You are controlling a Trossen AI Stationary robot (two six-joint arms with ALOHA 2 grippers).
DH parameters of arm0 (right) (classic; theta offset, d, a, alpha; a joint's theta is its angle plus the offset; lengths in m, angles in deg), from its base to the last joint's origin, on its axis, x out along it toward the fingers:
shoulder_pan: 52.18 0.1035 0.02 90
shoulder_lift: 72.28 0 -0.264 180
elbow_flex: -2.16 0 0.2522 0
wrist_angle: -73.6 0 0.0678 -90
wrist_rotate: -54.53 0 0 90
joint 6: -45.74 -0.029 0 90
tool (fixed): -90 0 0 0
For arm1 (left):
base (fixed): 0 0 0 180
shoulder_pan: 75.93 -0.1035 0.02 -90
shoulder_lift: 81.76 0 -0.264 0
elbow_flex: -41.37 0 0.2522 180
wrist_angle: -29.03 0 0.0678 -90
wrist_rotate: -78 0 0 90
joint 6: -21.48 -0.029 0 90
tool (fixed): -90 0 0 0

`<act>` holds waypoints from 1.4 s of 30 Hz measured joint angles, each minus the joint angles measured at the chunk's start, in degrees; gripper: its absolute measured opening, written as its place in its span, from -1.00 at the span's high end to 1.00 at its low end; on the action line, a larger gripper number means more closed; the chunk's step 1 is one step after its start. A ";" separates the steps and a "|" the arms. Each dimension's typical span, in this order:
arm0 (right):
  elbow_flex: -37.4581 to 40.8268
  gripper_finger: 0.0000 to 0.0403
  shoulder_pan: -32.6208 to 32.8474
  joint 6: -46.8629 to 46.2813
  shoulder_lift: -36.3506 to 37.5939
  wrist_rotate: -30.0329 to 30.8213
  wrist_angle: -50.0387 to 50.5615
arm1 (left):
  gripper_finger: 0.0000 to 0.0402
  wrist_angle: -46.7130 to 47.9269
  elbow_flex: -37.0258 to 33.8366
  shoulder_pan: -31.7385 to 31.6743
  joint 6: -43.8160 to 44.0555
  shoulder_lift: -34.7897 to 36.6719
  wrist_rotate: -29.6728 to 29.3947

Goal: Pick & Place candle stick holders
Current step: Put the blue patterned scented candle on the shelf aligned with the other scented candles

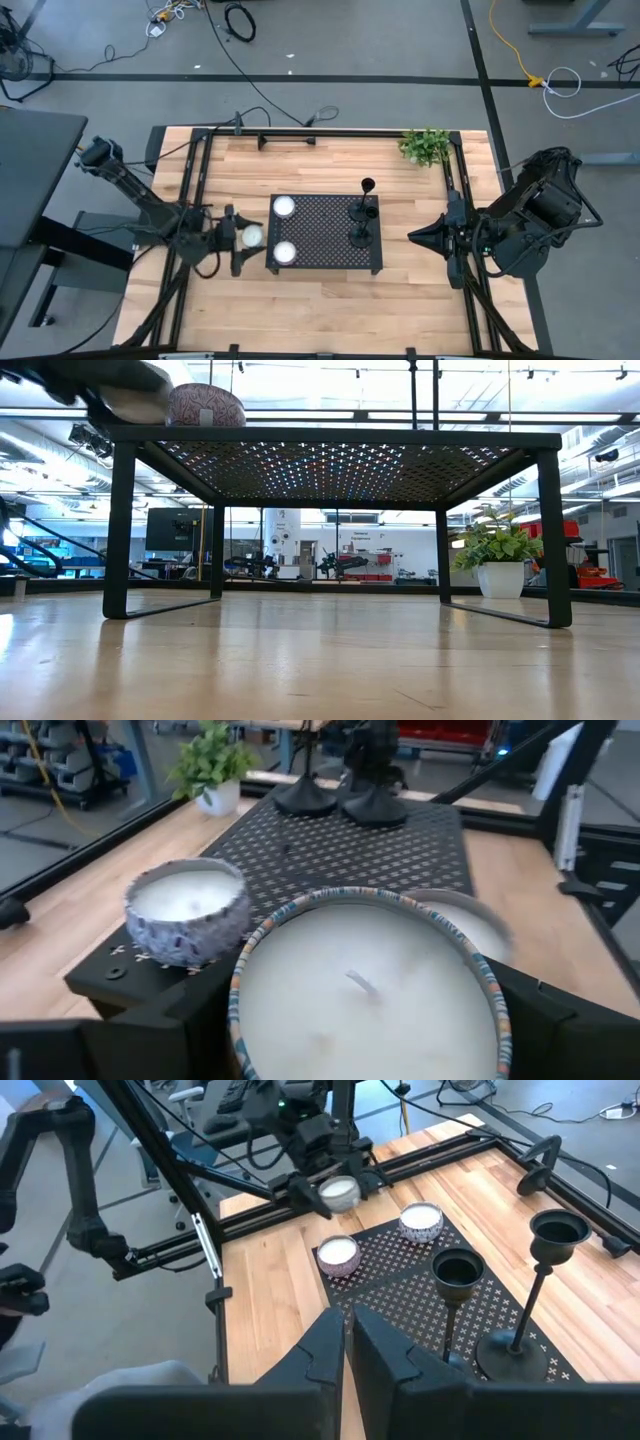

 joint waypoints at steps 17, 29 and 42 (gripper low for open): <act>0.00 0.90 -0.02 1.07 0.00 -0.02 -0.28 | -0.45 -1.25 0.00 -18.24 -1.56 -0.07 18.61; 0.00 0.90 0.00 1.10 0.00 0.00 -0.37 | -0.45 -7.82 0.00 -20.93 -3.37 -1.23 23.94; 0.00 0.90 -0.02 1.93 0.02 0.02 -0.34 | -0.45 -11.76 2.45 -20.77 -5.03 -12.51 24.30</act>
